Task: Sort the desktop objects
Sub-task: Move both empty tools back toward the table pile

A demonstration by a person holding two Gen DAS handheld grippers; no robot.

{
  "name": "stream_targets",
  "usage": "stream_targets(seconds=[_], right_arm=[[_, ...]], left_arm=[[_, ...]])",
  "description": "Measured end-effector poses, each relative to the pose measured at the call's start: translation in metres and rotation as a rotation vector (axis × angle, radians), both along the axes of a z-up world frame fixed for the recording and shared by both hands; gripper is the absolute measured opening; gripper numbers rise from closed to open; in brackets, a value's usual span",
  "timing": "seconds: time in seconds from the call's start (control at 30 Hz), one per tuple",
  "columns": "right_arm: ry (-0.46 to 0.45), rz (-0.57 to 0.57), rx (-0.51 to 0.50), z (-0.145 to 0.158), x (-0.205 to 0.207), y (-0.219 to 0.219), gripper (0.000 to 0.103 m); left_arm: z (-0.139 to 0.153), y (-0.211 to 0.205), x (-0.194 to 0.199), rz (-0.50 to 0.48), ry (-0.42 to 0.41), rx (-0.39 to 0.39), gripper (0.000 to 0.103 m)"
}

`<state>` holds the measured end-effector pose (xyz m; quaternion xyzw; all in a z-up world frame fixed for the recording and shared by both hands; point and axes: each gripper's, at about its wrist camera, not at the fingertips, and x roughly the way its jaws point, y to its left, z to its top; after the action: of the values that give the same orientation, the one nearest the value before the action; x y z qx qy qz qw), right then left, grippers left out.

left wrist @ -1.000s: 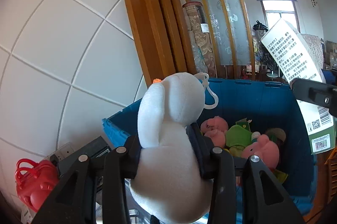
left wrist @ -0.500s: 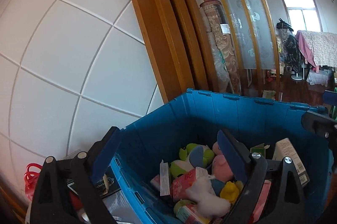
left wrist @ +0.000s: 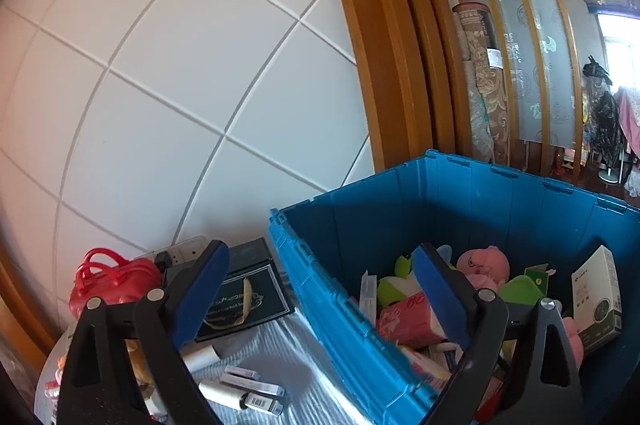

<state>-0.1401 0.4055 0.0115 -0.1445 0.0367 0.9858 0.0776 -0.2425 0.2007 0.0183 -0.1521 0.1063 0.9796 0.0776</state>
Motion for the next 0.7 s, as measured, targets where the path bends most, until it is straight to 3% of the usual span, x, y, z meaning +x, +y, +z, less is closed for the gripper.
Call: stream_targets(seconds=[0.23,0.4,0.53,0.7], right_arm=[[0.045,0.106,0.033,-0.002,0.015,-0.049,0.103],[0.04,0.191,0.027,-0.007,0.013,-0.097,0.103],[0.002,0.248,0.012,-0.017,0.001,-0.143,0.103],[-0.067,0.301,0.011,-0.036,-0.014,-0.203,0.103]], left_arm=[[-0.027,-0.087,0.032,0.121,-0.022,0.102,0.094],[-0.046,-0.157,0.067,0.193,0.026,0.104,0.094],[-0.058,-0.219,0.082,0.215,-0.012,0.121,0.094],[-0.073,-0.294,0.101,0.233,-0.052,0.053,0.094]])
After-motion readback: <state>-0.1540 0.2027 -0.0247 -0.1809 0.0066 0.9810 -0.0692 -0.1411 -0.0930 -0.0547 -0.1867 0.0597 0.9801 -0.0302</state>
